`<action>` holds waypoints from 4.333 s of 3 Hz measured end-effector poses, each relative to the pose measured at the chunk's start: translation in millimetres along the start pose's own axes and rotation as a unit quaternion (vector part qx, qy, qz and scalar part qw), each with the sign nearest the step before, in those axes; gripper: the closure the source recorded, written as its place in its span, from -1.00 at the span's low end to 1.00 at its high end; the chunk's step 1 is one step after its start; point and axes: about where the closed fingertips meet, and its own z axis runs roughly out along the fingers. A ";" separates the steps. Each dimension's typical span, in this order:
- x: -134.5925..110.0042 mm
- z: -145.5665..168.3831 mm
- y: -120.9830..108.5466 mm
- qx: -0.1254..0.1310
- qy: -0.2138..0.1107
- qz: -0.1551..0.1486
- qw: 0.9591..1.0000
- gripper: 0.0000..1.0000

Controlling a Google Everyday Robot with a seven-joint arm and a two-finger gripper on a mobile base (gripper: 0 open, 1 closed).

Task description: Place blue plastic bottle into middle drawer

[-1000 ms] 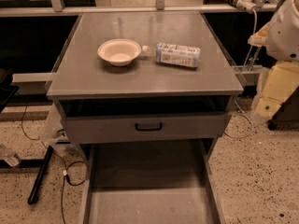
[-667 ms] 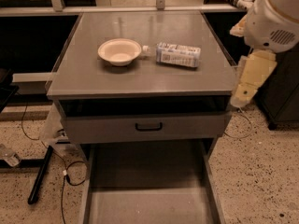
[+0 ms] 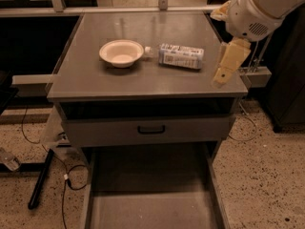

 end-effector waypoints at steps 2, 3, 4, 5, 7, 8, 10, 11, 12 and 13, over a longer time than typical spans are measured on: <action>-9.9 15.6 -15.2 0.019 -0.068 0.001 0.997 -1.00; -11.2 17.0 -16.0 0.026 -0.062 0.003 0.998 -1.00; 0.9 37.9 -33.0 0.031 -0.052 0.020 0.998 -1.00; 22.6 72.2 -55.8 0.027 -0.044 0.049 0.997 -1.00; 56.6 127.1 -81.4 -0.001 -0.061 0.107 0.992 -1.00; 58.2 148.2 -87.7 -0.021 -0.092 0.125 0.988 -1.00; 46.1 175.1 -99.7 -0.050 -0.152 0.143 0.977 -1.00; 45.7 175.5 -100.4 -0.050 -0.154 0.143 0.976 -0.63; 45.7 175.5 -100.4 -0.050 -0.154 0.143 0.976 -0.18; 45.7 175.5 -100.4 -0.050 -0.154 0.143 0.976 0.29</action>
Offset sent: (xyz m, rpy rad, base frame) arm 0.0182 0.0085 -0.0040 0.1056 -0.0461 0.0337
